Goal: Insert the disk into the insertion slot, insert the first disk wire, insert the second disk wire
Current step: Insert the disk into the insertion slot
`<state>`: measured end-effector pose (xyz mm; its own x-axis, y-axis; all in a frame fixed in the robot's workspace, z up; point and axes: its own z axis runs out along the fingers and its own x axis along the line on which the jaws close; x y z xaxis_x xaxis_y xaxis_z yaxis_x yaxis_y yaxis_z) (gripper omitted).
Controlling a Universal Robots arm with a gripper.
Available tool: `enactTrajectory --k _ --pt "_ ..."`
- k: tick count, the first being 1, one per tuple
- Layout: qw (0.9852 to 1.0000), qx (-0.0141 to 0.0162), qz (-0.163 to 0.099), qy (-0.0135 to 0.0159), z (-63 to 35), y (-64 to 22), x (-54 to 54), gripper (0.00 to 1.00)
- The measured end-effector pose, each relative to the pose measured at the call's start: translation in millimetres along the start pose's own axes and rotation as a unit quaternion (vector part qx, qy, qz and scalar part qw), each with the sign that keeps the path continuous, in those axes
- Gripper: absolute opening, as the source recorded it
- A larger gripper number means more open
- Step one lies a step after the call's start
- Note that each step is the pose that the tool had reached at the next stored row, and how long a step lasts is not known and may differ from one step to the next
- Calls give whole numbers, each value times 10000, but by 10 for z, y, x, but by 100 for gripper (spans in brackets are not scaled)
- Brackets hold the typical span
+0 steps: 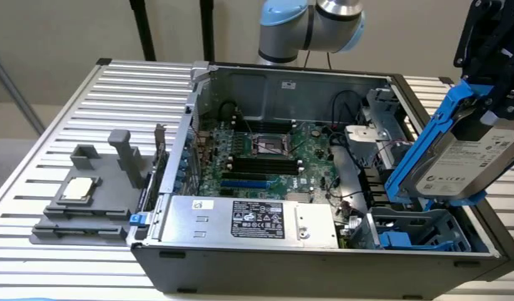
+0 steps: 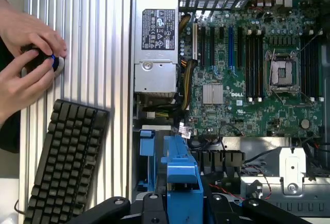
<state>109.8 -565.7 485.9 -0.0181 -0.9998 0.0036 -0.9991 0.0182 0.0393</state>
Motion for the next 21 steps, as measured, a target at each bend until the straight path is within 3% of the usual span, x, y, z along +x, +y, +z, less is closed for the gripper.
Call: enactTrajectory --k 10,14,18,21 --pt "10000 -7 -2 -4 35 -3 99 33" --pt "10000 -11 -13 -19 84 -5 147 33" --pt "10000 -12 -42 -69 129 12 166 33" --pt "9999 -13 -76 -123 157 25 166 33"
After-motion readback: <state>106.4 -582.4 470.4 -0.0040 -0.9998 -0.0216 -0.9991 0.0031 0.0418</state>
